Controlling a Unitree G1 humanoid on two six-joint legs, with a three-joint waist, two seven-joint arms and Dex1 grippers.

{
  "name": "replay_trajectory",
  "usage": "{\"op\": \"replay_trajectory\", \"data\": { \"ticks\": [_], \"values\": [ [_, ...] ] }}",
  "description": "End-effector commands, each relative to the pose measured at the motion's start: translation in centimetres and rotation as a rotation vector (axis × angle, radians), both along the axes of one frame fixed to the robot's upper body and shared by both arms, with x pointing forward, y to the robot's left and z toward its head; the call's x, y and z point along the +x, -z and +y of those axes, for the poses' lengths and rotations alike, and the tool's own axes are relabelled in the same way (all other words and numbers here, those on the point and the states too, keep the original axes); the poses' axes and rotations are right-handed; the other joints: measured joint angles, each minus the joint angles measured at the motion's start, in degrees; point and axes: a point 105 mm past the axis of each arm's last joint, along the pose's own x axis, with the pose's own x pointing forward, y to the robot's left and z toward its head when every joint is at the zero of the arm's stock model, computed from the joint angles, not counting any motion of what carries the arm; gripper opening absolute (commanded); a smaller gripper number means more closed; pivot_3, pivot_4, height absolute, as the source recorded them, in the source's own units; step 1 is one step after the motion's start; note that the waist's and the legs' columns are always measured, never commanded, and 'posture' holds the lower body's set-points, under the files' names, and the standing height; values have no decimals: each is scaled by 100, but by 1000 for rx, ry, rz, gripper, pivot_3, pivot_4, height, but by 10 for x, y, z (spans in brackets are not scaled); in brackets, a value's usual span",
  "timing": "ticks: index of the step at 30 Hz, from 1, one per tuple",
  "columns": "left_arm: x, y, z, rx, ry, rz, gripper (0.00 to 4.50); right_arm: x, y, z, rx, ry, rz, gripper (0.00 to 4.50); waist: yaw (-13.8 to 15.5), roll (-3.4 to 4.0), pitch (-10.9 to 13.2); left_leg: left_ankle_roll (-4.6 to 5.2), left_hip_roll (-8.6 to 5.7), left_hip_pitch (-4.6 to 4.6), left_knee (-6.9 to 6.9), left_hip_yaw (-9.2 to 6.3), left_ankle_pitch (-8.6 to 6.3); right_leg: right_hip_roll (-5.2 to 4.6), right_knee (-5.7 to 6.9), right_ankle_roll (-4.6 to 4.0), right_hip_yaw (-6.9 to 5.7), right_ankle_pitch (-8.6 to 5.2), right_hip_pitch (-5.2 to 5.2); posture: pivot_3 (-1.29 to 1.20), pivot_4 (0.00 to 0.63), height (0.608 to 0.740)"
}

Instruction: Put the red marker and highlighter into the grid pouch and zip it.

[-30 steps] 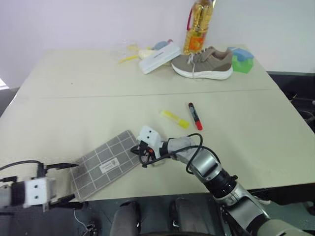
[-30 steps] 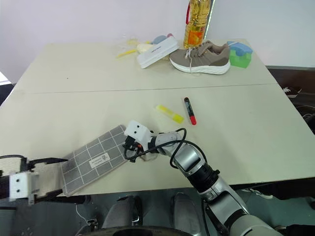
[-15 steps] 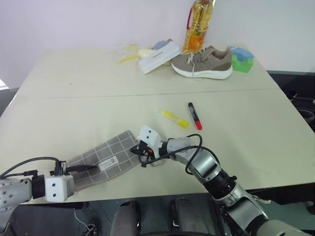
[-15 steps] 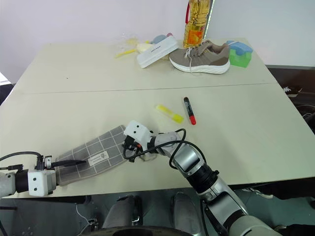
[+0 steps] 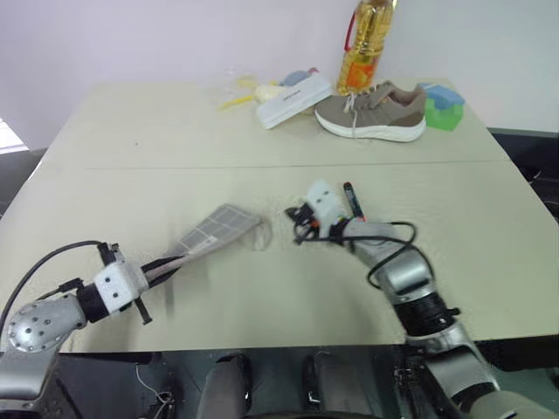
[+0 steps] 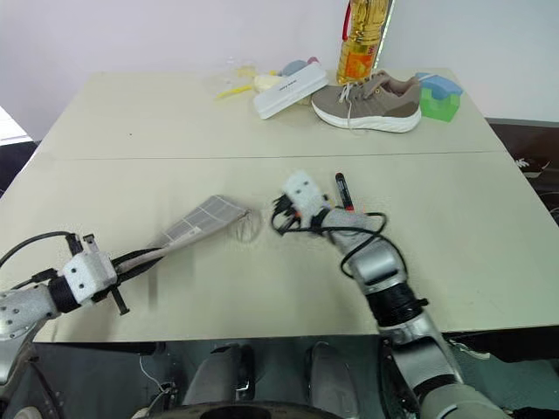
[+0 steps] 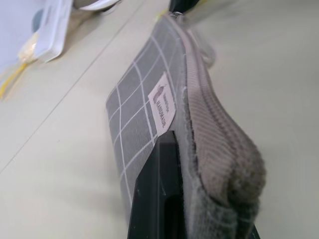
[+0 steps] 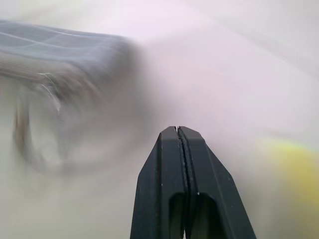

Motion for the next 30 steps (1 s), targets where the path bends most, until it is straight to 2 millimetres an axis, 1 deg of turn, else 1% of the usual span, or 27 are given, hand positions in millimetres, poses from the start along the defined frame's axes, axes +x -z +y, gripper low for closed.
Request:
{"op": "replay_trajectory", "data": {
  "ticks": [1,4,6,7,9,11,15,17,18,20,27,30],
  "values": [
    [23,-6,-17,-44,-53,-70,0,-10,-26,-27,10,9,-52,1804,7,0,1,1,0,0,-1,0,-1,6,-3,1,0,1,2,0,150,740],
    [34,-10,-32,-98,-74,-106,0,-16,-30,-36,-4,12,-59,3413,-60,-9,6,4,1,0,-1,3,-2,19,-5,4,2,2,0,0,150,740],
    [40,-16,-53,-160,-53,-134,0,-24,-32,-34,-12,-4,-63,4481,-68,-8,7,4,6,5,-3,6,-2,28,-4,3,7,2,-1,0,150,740],
    [39,-15,-64,-177,-24,-135,0,-25,-33,-30,2,-2,-63,4481,-60,-9,7,4,6,6,-5,5,-2,30,-3,3,7,2,-2,0,150,740],
    [36,-12,-74,-189,12,-125,0,-25,-36,-23,22,3,-68,4481,-61,-9,7,4,9,6,-5,3,-2,34,-1,3,7,2,-2,0,150,740],
    [34,-10,-78,-195,30,-119,0,-24,-38,-21,25,10,-71,4481,-48,-10,8,4,9,7,-2,5,-2,32,0,3,9,2,-2,0,150,740],
    [29,-10,-89,-205,84,-113,0,-12,-37,-23,16,68,-68,4481,-21,-9,8,4,5,6,2,6,-2,24,0,2,9,2,0,0,150,740],
    [29,-11,-92,-211,94,-115,0,-8,-39,-22,44,82,-53,4481,-14,-9,8,4,4,6,4,6,-2,20,-1,2,9,2,1,0,150,740],
    [29,-11,-94,-214,99,-114,0,-7,-40,-21,61,88,-45,4247,-14,-9,8,4,4,5,4,6,-2,19,-1,2,9,2,2,0,150,740],
    [28,-12,-95,-213,100,-116,0,-6,-40,-21,84,101,-27,3596,-15,-9,8,4,4,5,4,5,-2,19,-1,2,10,2,2,0,150,740],
    [30,-15,-94,-216,84,-126,0,-8,-40,-15,88,82,-17,33,-17,-9,8,5,3,4,4,5,-2,20,-1,2,9,2,2,0,150,740],
    [31,-15,-94,-214,78,-128,0,-9,-41,-11,62,71,-35,10,-22,-9,8,5,3,5,4,5,-2,21,-1,2,9,2,2,0,150,740]
  ]
}}
